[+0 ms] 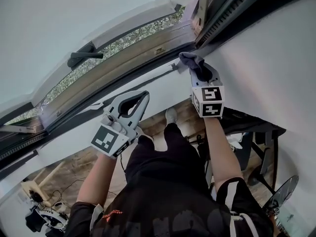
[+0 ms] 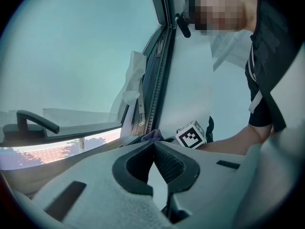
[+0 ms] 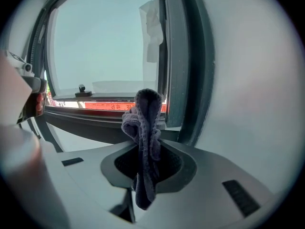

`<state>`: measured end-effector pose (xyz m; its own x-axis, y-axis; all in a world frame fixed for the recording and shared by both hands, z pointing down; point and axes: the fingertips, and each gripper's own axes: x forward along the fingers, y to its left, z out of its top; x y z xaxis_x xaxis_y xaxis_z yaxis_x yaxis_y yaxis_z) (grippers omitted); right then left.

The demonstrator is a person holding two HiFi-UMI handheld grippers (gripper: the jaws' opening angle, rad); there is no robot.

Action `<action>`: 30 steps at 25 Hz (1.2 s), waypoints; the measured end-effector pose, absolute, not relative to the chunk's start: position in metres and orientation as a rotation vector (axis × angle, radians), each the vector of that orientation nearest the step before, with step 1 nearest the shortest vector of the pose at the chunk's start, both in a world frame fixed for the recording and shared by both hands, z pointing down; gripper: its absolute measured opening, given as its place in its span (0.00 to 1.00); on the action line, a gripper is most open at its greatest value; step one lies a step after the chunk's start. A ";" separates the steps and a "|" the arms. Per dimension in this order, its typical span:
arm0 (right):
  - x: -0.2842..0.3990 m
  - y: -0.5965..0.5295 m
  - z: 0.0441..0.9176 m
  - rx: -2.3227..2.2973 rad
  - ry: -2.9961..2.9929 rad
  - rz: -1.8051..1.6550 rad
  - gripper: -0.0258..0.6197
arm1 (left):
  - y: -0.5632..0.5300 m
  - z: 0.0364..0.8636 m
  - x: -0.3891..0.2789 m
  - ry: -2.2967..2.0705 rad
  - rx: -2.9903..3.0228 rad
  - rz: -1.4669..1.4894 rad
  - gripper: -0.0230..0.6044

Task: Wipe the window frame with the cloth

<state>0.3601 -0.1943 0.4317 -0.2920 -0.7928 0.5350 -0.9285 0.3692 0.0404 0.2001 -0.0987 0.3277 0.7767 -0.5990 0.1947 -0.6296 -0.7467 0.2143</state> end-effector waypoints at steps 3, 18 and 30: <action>0.347 -0.186 0.424 1.458 -2.194 0.369 0.13 | -0.094 0.320 0.190 -0.980 2.703 0.156 0.07; 0.251 -0.158 0.313 1.327 -2.508 0.254 0.13 | -0.071 0.261 0.113 -1.189 2.736 0.110 0.07; 0.169 -0.126 0.252 1.165 -2.678 0.163 0.13 | -0.047 0.217 0.041 -1.362 2.749 0.013 0.07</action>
<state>0.1687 -0.1258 0.2516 -0.6632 -0.7087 0.2407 -0.7326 0.6805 -0.0150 0.0414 -0.0469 0.2172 0.6063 -0.7942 0.0406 -0.7948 -0.6036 0.0624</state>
